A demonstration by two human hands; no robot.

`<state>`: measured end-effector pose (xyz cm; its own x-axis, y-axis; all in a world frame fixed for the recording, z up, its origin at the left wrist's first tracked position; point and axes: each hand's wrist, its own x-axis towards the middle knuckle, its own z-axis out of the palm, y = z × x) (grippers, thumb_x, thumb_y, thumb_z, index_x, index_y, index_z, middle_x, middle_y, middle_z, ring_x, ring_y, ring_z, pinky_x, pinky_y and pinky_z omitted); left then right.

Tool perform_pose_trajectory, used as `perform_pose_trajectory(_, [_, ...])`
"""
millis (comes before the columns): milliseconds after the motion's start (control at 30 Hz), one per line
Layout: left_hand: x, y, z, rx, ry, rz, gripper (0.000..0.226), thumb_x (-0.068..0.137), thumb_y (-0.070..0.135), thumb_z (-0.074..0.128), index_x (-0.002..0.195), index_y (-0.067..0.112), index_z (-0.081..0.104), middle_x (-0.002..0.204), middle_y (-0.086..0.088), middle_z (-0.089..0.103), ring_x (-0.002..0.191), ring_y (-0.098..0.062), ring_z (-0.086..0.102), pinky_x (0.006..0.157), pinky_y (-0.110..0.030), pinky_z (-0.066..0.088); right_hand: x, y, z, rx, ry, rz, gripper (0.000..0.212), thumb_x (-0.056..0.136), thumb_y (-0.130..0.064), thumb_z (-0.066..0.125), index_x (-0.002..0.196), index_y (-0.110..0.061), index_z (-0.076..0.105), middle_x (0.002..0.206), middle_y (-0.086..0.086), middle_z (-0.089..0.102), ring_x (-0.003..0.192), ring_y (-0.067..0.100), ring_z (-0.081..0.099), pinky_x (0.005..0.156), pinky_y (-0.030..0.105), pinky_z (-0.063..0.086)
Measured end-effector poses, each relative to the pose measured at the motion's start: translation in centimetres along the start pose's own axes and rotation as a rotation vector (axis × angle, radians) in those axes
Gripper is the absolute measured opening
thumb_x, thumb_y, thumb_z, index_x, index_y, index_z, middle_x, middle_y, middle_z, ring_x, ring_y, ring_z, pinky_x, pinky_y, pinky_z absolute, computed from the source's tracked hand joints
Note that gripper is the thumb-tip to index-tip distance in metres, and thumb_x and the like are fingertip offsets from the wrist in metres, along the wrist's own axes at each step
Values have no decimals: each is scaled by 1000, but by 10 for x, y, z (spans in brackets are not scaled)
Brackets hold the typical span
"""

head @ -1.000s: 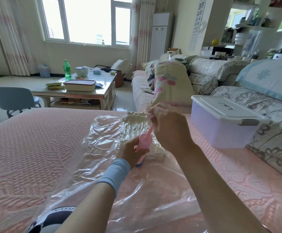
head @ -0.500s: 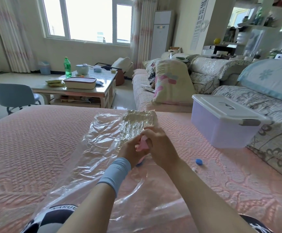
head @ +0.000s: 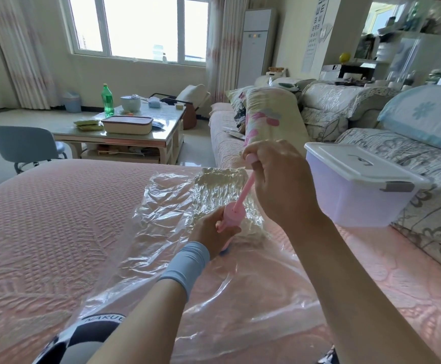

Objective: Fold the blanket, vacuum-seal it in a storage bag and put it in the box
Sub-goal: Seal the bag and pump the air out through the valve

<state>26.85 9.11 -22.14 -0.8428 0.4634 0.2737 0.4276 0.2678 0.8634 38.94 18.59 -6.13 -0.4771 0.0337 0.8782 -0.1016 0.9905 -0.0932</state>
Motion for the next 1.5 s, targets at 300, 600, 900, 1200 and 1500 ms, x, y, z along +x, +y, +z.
perform_pose_trajectory(300, [2,5,1,48,-2,24,50,56,58,61,103,43,60,91,8,69,91,-15,65,81,-32,53,-54,16,62,169,-389,143,22,88,3,62,103,-7,75,106,12,70,106,27,59,93,29,46])
perform_pose_trajectory(600, [1,3,3,-15,21,-2,29,74,34,74,102,35,67,91,8,69,86,-18,64,73,-26,49,-35,7,44,31,-411,65,16,90,0,62,100,-10,69,93,8,72,86,26,65,99,44,49])
perform_pose_trajectory(900, [-1,0,4,-38,4,-13,46,63,51,74,103,62,54,94,31,64,93,-4,64,82,-24,51,9,-4,-10,32,-81,-8,13,91,-5,64,96,-14,73,93,0,74,86,18,63,76,27,50])
perform_pose_trajectory(1200, [5,0,1,-40,-25,1,42,64,36,83,101,44,66,91,15,70,88,-10,65,84,-35,54,-47,22,52,249,-330,64,20,90,2,65,107,-3,75,111,12,73,112,24,65,105,37,47])
perform_pose_trajectory(1500, [12,7,-16,126,-212,72,30,82,14,71,108,26,61,102,8,67,98,-16,60,83,-19,44,-77,41,81,323,-385,213,65,82,-14,80,141,-18,55,145,5,50,134,18,46,112,31,39])
